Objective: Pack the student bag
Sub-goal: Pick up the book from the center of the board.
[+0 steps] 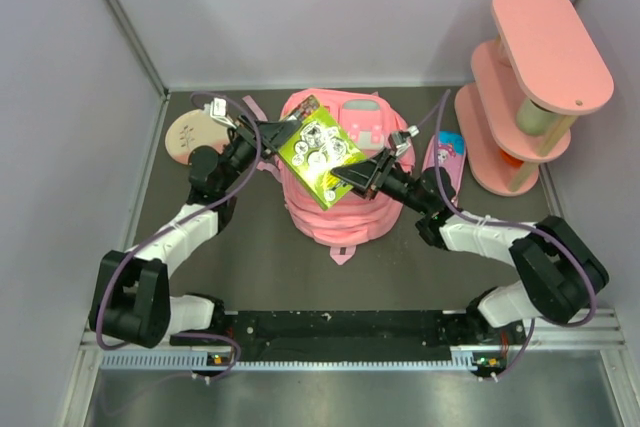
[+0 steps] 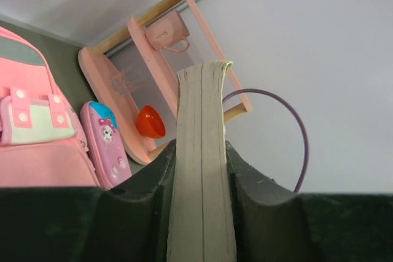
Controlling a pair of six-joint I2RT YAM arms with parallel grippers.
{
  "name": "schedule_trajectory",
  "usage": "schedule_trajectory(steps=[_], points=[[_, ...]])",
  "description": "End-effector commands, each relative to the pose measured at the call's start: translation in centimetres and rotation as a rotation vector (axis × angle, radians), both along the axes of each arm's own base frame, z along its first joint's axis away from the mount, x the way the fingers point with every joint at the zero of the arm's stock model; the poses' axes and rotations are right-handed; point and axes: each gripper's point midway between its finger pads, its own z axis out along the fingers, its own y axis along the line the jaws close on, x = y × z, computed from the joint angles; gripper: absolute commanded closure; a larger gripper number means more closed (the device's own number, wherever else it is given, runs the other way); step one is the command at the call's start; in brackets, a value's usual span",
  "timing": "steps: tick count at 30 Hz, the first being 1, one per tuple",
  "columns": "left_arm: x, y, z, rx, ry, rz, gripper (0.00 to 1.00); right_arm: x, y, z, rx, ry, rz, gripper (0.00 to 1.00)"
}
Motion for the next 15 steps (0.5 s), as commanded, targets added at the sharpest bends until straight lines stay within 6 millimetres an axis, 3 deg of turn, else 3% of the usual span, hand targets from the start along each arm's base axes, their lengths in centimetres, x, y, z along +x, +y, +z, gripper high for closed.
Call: schedule_trajectory(steps=[1, 2, 3, 6, 7, 8, 9, 10, 11, 13, 14, 15], points=[[-0.7, -0.2, 1.5, 0.015, -0.071, -0.008, 0.63, -0.3, -1.0, 2.9, 0.001, -0.107, -0.066, 1.0], [-0.7, -0.4, 1.4, 0.04, -0.072, -0.02, 0.49, -0.2, -1.1, 2.6, -0.025, -0.102, -0.08, 1.0], [-0.6, -0.5, 1.0, 0.091, -0.086, -0.013, 0.29, -0.1, -1.3, 2.4, -0.05, -0.097, -0.097, 1.0], [0.1, -0.4, -1.9, 0.264, -0.018, 0.007, 0.13, 0.8, -3.2, 0.8, -0.185, -0.066, -0.226, 1.0], [-0.1, -0.1, -2.1, 0.304, -0.013, 0.022, 0.12, 0.5, -4.3, 1.5, -0.221, -0.099, -0.271, 1.0], [-0.1, 0.2, -3.7, 0.366, 0.054, 0.026, 0.11, 0.6, -5.2, -0.6, -0.309, -0.037, -0.302, 1.0], [0.1, 0.7, -4.5, 0.443, 0.032, 0.057, 0.07, 0.6, -6.0, -1.2, -0.354, -0.024, -0.338, 1.0], [-0.2, 1.0, -4.6, 0.482, 0.026, 0.066, 0.02, 1.3, -7.6, -1.3, -0.404, -0.032, -0.422, 1.0], [-0.3, 1.3, -5.1, 0.52, 0.032, 0.07, 0.02, 0.5, -9.0, -1.5, -0.453, -0.013, -0.45, 1.0], [-0.8, 2.2, -6.8, 0.622, 0.051, 0.089, 0.02, 1.0, -11.8, -1.4, -0.515, -0.024, -0.58, 1.0], [-1.0, 2.5, -7.5, 0.652, 0.058, 0.098, 0.02, 0.4, -13.2, 0.1, -0.504, -0.049, -0.623, 1.0], [-1.4, 3.1, -9.1, 0.711, 0.099, 0.097, 0.02, 0.3, -14.7, -1.2, -0.571, -0.014, -0.672, 1.0]])
